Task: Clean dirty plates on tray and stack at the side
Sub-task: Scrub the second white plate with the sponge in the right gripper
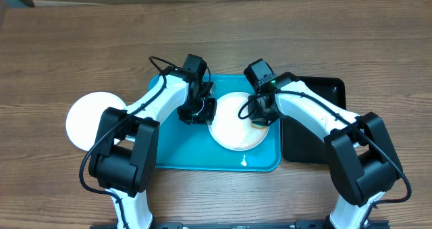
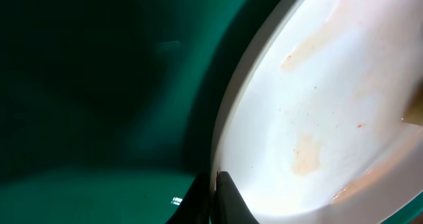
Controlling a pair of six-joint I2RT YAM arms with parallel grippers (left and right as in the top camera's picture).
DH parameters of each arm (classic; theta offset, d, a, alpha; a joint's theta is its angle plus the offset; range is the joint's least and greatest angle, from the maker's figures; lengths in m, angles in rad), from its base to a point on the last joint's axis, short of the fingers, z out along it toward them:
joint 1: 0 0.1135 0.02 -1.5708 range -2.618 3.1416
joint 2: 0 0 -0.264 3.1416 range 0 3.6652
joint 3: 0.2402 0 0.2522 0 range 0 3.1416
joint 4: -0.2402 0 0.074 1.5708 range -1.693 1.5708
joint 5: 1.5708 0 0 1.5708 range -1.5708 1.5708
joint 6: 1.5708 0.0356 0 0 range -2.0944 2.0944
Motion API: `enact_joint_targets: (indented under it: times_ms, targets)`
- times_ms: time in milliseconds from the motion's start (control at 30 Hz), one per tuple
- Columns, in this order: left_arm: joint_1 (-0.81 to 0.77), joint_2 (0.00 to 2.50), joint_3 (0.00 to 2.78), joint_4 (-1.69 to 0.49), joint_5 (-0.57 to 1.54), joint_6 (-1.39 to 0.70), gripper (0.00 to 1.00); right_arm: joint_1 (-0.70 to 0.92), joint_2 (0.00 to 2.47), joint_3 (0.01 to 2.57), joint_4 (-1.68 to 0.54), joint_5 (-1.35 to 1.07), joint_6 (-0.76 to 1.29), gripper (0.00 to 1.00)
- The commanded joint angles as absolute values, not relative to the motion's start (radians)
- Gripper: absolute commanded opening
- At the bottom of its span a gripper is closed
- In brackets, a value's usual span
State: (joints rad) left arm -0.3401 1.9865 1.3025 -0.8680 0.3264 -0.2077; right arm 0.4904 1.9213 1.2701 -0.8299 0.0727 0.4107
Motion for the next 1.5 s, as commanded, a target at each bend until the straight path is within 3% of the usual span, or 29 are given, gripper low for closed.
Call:
enact_joint_targets:
  times_ms: [0,400,633,833,967,1267,1467]
  targets:
    - [-0.327,1.997,1.298,-0.89,0.281,-0.196,0.04,0.456,1.898,1.263,-0.822,0.205,0.393,0.04]
    - [-0.327,1.997,1.298,-0.89,0.282,-0.199,0.04,0.459,1.898,1.264,-0.64,0.261,0.342,0.04]
    - [-0.327,1.997,1.298,-0.889,0.281,-0.199,0.04,0.459,1.898,1.264,-0.654,0.25,0.328,0.04]
    - [-0.327,1.997,1.298,-0.889,0.281,-0.199,0.04,0.469,1.898,1.264,-0.744,-0.201,0.268,0.04]
    - [-0.327,1.997,1.298,-0.889,0.281,-0.199,0.04,0.495,1.898,1.263,-0.777,-0.32,0.268,0.04]
    - [-0.325,1.997,1.298,-0.891,0.281,-0.199,0.04,0.585,1.898,1.264,-0.89,-0.306,0.208,0.04]
    - [-0.29,1.97,1.307,-0.904,0.227,-0.211,0.04,0.531,1.871,1.266,-0.938,-0.188,0.302,0.04]
